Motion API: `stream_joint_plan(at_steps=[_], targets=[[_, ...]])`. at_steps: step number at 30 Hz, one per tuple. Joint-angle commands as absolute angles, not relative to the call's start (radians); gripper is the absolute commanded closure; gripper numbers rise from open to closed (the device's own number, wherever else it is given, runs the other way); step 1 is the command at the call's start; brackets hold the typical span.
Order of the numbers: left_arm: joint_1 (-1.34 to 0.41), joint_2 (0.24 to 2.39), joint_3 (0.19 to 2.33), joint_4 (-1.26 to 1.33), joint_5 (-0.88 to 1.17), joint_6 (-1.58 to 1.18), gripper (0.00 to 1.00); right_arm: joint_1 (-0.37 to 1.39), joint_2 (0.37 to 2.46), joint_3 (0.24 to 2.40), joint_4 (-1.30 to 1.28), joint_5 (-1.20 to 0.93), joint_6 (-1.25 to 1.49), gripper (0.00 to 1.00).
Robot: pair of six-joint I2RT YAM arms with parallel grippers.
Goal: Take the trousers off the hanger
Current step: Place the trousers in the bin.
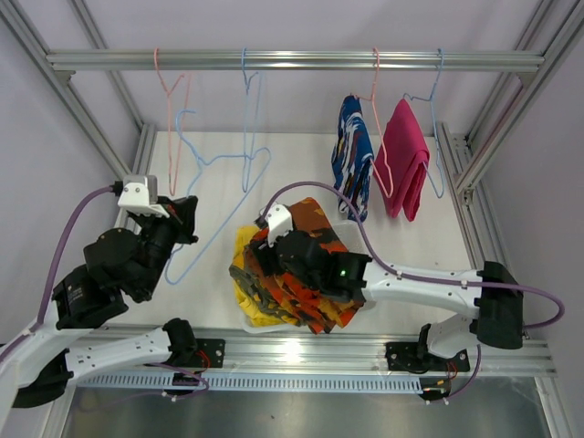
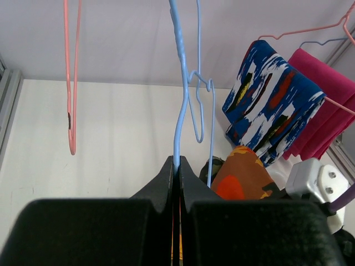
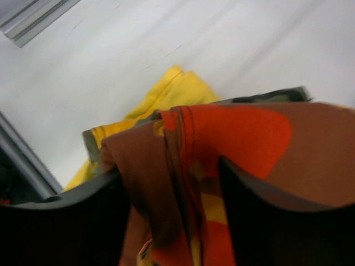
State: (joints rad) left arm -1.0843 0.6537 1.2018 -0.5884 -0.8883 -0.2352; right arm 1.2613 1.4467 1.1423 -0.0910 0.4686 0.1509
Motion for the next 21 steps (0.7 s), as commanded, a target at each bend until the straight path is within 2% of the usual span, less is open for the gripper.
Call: stream_joint_plan(at_steps=[1,7,12,15,16,17,18,21], targets=[[-1.091,0.634,1.186,-0.549,-0.908,-0.212,1.00,1.287,1.460,1.198,0.005,0.466,0.207,0.30],[-1.091,0.603,1.167,-0.519,-0.908,-0.199,1.00,1.319,1.387,1.171,-0.029,0.453,0.236,0.23],[-1.091,0.595,1.160,-0.506,-0.916,-0.186,0.99,1.324,1.244,1.134,-0.020,0.414,0.252,0.25],[-1.091,0.594,1.147,-0.496,-0.913,-0.186,0.99,1.325,1.213,1.124,-0.031,0.443,0.242,0.46],[-1.091,0.594,1.147,-0.491,-0.911,-0.186,0.99,1.325,1.213,1.123,-0.032,0.468,0.236,0.59],[-1.091,0.592,1.141,-0.488,-0.911,-0.184,1.00,1.324,1.216,1.120,-0.035,0.477,0.235,0.66],[-1.091,0.592,1.134,-0.476,-0.908,-0.178,0.99,1.322,1.232,1.120,-0.038,0.482,0.236,0.78],[-1.091,0.595,1.124,-0.465,-0.910,-0.166,1.00,1.309,1.264,1.123,-0.034,0.471,0.242,0.88]])
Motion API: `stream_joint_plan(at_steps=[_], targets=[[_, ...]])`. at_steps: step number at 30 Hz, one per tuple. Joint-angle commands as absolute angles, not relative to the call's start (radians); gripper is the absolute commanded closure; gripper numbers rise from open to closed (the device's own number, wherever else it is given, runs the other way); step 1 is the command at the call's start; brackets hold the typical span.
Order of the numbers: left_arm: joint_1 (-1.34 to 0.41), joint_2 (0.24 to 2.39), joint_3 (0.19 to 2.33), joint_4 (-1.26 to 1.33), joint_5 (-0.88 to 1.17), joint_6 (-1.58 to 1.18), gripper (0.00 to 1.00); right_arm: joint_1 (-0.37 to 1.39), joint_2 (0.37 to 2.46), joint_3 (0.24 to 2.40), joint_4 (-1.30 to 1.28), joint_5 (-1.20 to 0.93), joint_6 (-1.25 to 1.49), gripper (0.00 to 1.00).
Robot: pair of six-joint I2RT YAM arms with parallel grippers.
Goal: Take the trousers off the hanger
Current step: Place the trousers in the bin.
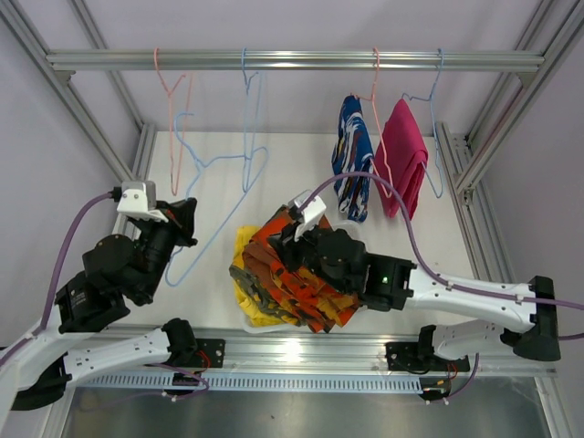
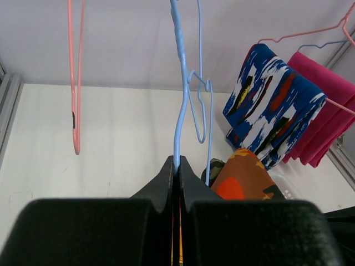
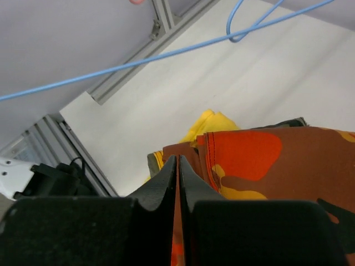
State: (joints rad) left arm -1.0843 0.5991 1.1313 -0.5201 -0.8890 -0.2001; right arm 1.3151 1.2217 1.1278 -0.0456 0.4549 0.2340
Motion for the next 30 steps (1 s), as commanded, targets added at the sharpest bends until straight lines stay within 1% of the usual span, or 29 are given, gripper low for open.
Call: stream_joint_plan(at_steps=[1,3,9,12,17,19,24,30], targets=[[-1.091,0.597,1.111,-0.451,-0.910,-0.160,0.99,1.304,1.294,1.123,-0.028,0.456,0.251,0.94],[-1.091,0.597,1.108,-0.442,-0.913,-0.150,1.00,1.286,1.327,1.123,-0.012,0.433,0.264,1.00],[-1.091,0.586,1.057,-0.410,-0.916,-0.134,1.00,1.252,1.482,1.117,0.044,0.367,0.313,1.00],[-1.091,0.578,1.049,-0.413,-0.914,-0.136,0.99,1.249,1.537,1.071,0.072,0.351,0.368,1.00],[-1.091,0.555,1.020,-0.408,-0.914,-0.133,1.00,1.255,1.595,0.919,0.193,0.308,0.462,1.00],[-1.091,0.549,1.011,-0.403,-0.913,-0.135,0.99,1.261,1.620,0.907,0.199,0.310,0.482,1.00],[-1.091,0.551,1.003,-0.397,-0.911,-0.137,1.00,1.279,1.603,0.968,0.117,0.339,0.459,1.00],[-1.089,0.552,0.997,-0.400,-0.910,-0.143,1.00,1.305,1.456,1.060,-0.038,0.394,0.387,1.00]])
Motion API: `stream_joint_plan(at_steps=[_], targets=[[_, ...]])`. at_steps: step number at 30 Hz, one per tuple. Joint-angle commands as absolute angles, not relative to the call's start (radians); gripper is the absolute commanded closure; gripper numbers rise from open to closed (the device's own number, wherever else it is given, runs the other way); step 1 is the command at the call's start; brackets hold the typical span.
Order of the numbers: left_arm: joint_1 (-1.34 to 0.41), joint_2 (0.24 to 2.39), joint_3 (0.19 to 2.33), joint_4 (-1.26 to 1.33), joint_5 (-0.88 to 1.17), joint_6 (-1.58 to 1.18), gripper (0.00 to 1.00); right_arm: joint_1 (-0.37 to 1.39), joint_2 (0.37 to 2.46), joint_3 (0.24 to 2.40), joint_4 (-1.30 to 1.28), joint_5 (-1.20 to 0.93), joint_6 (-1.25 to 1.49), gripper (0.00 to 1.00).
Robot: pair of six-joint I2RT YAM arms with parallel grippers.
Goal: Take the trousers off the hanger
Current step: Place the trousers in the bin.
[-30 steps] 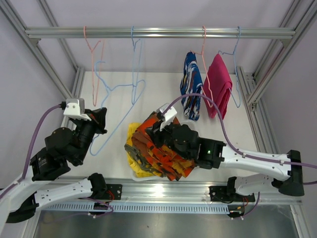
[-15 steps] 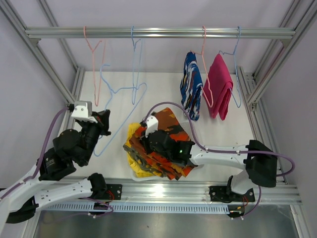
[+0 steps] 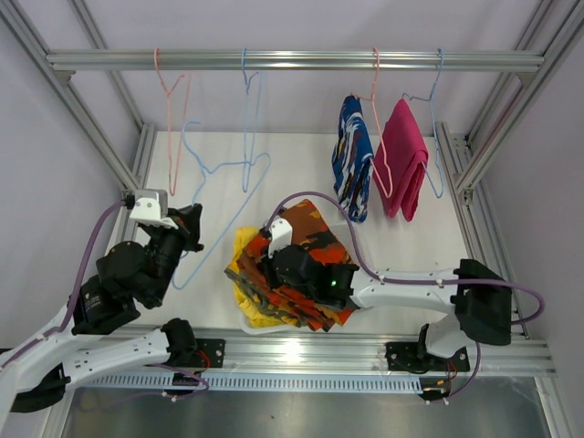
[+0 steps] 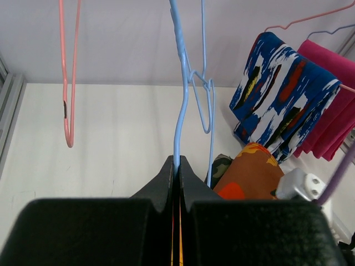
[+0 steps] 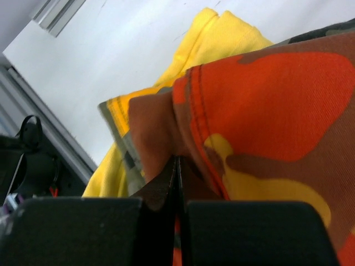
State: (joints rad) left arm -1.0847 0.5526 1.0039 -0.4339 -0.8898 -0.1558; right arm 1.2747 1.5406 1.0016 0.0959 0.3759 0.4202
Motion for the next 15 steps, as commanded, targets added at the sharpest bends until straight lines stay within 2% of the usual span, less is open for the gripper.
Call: stream_joint_plan(at_steps=[1,10,15], targets=[[-1.091,0.551,0.997,-0.402,-0.908,-0.143,1.00,1.313,1.436,1.083,-0.073,0.403,0.371,1.00],[-1.091,0.545,0.985,-0.399,-0.884,-0.143,0.99,1.325,1.273,1.051,-0.186,0.564,0.325,1.00],[-1.089,0.545,0.977,-0.391,-0.854,-0.138,0.99,1.293,1.269,0.884,-0.118,0.554,0.371,1.00]])
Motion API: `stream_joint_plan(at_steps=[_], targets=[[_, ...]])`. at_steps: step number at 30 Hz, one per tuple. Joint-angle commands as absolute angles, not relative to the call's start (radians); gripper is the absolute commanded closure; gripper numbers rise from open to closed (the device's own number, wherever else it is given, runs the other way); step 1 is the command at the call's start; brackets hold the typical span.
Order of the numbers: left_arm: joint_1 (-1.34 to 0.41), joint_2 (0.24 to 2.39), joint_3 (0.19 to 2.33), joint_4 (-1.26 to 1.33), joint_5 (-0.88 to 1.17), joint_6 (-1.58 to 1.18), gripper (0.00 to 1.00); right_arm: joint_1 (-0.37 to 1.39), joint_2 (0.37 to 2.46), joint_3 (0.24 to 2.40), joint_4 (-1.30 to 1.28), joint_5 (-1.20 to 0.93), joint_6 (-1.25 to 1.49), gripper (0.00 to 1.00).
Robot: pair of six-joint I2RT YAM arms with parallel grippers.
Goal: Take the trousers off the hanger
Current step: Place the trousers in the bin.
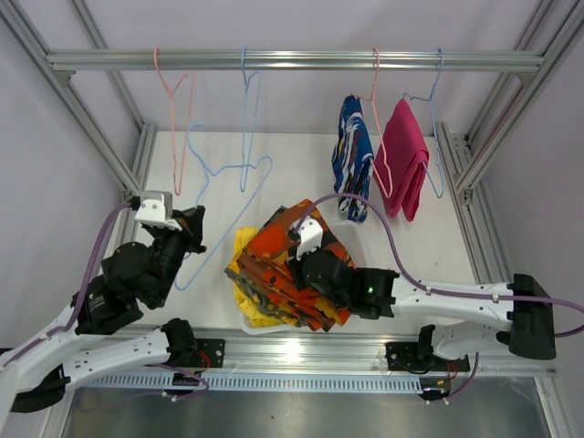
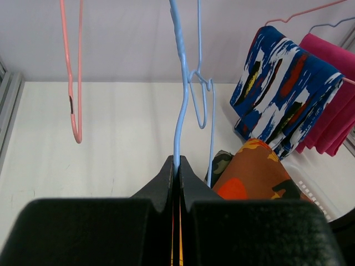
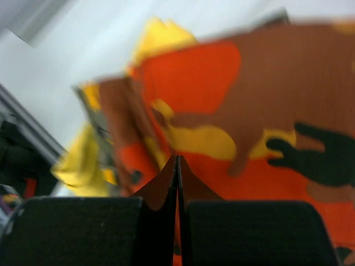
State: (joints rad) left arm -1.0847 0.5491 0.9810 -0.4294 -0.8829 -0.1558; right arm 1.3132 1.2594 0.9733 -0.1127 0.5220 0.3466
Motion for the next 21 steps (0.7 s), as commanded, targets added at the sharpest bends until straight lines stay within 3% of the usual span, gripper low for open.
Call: stream_joint_plan(at_steps=[1,9,21], targets=[[-1.091,0.545,0.974,-0.391,-0.851,-0.135,0.99,1.287,1.276,0.855,-0.080,0.545,0.394,1.00],[-1.089,0.532,0.953,-0.359,-0.818,-0.089,0.99,1.264,1.408,0.653,0.098,0.469,0.515,1.00],[-1.091,0.526,0.991,-0.385,-0.720,-0.089,0.99,1.313,1.255,0.926,-0.236,0.560,0.416,1.00]])
